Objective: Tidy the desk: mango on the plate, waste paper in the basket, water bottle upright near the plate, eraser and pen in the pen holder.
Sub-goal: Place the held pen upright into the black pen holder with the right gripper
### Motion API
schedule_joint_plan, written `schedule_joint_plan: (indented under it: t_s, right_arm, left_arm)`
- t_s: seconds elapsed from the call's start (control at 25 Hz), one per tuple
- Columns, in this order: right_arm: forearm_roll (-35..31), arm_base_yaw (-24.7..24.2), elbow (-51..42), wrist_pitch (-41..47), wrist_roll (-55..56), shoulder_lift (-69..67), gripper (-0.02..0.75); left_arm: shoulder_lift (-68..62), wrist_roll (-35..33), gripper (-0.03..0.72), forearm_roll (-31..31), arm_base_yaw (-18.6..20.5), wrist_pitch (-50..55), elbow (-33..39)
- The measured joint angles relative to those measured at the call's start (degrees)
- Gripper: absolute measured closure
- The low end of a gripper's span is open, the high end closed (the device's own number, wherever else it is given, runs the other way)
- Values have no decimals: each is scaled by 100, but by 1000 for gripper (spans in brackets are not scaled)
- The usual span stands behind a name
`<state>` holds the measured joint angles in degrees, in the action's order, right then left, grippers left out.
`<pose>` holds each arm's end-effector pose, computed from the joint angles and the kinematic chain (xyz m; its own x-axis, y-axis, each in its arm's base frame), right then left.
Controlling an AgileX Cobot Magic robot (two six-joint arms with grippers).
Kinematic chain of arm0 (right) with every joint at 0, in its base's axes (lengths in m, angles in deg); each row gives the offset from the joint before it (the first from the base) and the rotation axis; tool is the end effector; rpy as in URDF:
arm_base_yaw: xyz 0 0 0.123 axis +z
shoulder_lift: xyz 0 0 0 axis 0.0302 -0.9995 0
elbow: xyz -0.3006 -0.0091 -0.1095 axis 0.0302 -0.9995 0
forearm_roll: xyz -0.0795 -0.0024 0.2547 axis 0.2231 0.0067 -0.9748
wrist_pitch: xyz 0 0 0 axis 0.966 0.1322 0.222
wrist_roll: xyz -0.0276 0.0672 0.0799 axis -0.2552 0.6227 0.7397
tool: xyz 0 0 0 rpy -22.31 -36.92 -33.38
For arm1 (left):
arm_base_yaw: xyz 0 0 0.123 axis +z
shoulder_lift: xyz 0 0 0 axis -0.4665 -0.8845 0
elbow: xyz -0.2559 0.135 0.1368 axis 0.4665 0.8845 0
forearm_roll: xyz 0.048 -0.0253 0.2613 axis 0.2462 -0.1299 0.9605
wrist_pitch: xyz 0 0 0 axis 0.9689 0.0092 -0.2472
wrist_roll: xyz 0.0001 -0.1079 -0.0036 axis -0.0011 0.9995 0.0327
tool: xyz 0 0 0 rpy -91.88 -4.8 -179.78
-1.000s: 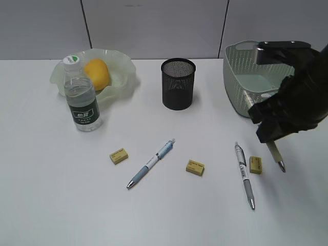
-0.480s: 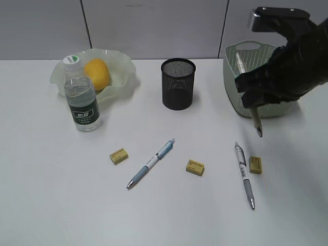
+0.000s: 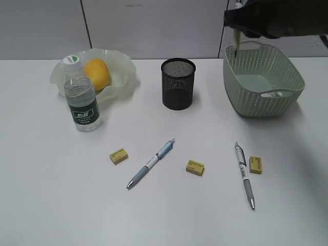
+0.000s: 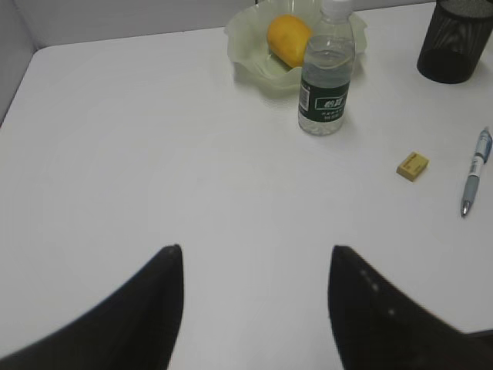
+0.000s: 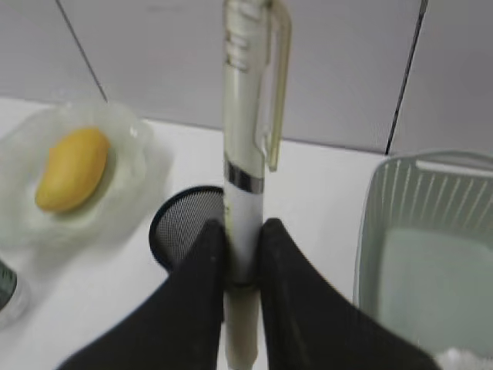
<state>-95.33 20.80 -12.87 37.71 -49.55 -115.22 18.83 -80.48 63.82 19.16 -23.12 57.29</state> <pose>0.3489 0.1441 0.3039 -0.4178 -0.0273 -0.9081 -0.3253 0.9378 0.1215 -0.0154 0.0044 0.2829 -0.4294 0.0756 -0.8999 0.1382 0.9903 0.0172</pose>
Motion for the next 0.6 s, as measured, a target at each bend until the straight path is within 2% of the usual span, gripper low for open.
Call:
schedule_joint_plan:
  t_s: [0.2, 0.32, 0.6]
  right_arm:
    - [34, 0, 314, -1075, -6, -740, 622]
    - [279, 0, 540, -1568, 136, -1270, 622]
    - [1852, 0, 1410, -2030, 1344, -2359, 622]
  left_arm:
    - [0, 0, 235, 0, 0, 0, 0]
    - [0, 0, 235, 0, 0, 0, 0]
    - [0, 0, 235, 17, 0, 0, 0]
